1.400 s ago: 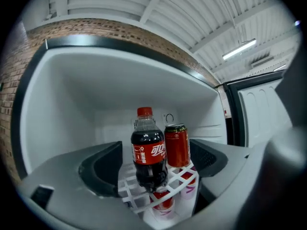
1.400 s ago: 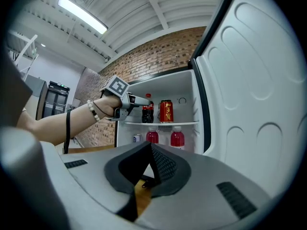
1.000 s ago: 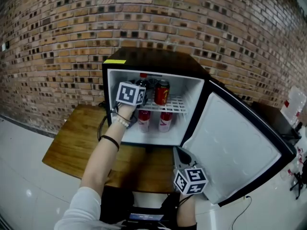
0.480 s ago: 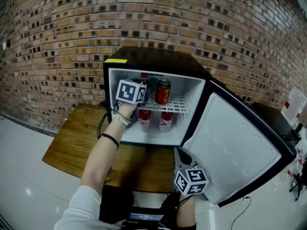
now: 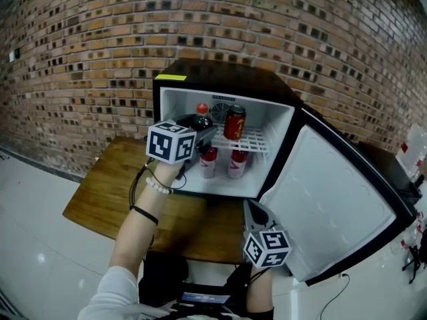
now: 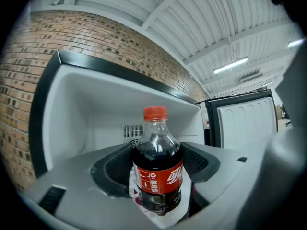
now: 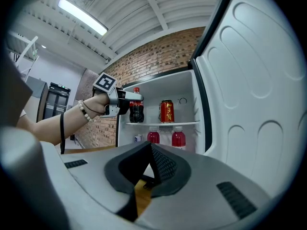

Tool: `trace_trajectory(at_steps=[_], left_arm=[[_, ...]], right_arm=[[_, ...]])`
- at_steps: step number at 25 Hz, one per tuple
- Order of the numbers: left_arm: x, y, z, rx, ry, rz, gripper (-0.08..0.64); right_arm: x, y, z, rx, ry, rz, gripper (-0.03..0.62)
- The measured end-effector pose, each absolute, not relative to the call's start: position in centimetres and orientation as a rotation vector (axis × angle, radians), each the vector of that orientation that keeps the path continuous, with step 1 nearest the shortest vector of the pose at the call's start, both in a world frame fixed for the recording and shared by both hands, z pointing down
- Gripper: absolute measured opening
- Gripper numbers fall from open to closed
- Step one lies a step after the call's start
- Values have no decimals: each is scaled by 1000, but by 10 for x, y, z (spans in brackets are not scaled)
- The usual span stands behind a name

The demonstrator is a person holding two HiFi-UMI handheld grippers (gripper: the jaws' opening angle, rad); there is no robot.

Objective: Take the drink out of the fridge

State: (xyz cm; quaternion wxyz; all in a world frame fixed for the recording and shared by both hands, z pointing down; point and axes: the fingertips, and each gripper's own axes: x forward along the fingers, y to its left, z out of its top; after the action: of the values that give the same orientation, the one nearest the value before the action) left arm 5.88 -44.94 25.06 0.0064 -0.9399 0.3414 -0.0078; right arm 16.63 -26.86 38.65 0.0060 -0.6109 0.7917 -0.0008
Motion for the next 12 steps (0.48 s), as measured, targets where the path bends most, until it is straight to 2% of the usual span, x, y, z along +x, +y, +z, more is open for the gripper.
trace_trajectory(at_steps=[12], left_arm=[[43,-391,352,-2994,1039,-12,305]], right_arm=[[157,-269,391,-1888,2506,-14,14]])
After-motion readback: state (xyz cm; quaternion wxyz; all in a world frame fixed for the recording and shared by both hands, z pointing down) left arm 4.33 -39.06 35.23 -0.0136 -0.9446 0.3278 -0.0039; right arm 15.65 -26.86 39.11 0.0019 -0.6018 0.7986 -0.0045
